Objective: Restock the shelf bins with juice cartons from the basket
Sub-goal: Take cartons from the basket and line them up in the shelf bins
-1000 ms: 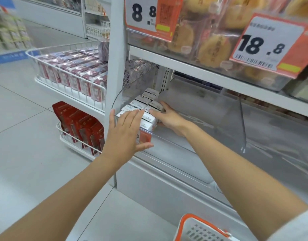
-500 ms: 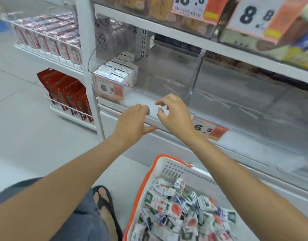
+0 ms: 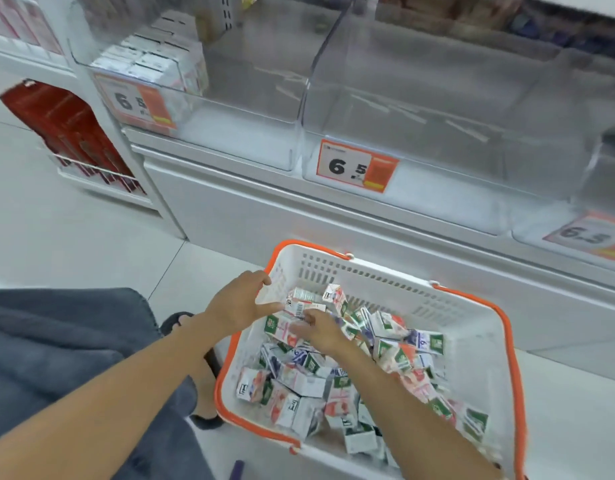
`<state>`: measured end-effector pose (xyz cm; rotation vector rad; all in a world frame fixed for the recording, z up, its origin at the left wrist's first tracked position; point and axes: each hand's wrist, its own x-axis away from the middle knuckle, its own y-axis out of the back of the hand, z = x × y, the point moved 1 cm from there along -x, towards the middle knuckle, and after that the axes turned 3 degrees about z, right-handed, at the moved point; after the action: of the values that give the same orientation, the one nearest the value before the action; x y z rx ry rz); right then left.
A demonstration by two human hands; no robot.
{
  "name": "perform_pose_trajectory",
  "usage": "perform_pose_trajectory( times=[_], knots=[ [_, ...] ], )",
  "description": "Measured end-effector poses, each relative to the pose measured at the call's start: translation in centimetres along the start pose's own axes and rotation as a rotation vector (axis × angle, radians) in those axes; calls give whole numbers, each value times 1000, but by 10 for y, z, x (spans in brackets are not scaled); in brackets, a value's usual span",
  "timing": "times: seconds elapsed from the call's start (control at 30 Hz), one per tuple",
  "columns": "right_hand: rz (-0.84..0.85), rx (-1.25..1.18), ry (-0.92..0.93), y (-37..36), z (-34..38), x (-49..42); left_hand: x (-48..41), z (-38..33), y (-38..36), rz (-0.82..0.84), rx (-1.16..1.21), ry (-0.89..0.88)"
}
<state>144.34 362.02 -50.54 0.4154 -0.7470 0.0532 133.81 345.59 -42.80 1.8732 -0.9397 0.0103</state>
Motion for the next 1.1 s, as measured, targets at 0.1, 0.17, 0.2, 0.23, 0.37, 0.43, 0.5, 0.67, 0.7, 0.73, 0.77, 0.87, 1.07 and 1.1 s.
perform_pose_trajectory(
  times=[0.1, 0.17, 0.2, 0.23, 0.37, 0.43, 0.5, 0.67, 0.7, 0.73, 0.77, 0.87, 1.07, 1.1],
  knots=[
    [-123, 61, -6, -17, -2, -12, -2, 5, 0, 9, 47, 43],
    [-226, -59, 10, -10, -4, -8, -5, 4, -1, -6, 75, 56],
    [-250, -140, 30, -1, -3, -3, -7, 1, -1, -30, 102, 56],
    [-249, -232, 54, 11, -1, 2, -10, -4, -1, -62, 155, 53],
    [-105, -517, 195, 67, 13, 29, -21, -35, -1, 9, 500, 83],
    [38, -594, 249, 81, 20, 36, -22, -43, 0, 143, 695, 111],
    [132, -543, 252, 83, 18, 38, -21, -44, 2, 151, 762, 107],
    [168, -29, 42, 50, -24, 18, -17, -31, 5, -29, 770, 193],
    [207, 45, 9, 38, -32, 13, -16, -27, 6, -48, 747, 204],
    [216, 151, -4, 27, -38, 6, -15, -23, 6, -61, 710, 211],
    [186, 304, 4, 20, -43, -1, -15, -20, 7, -72, 688, 219],
    [34, 686, 67, 13, -48, -19, -14, -15, 7, -81, 690, 238],
    [40, 623, 122, 15, -38, -25, -15, -15, 7, -86, 797, 252],
    [23, 541, 131, 19, -37, -19, -15, -15, 7, -85, 847, 256]
  ],
)
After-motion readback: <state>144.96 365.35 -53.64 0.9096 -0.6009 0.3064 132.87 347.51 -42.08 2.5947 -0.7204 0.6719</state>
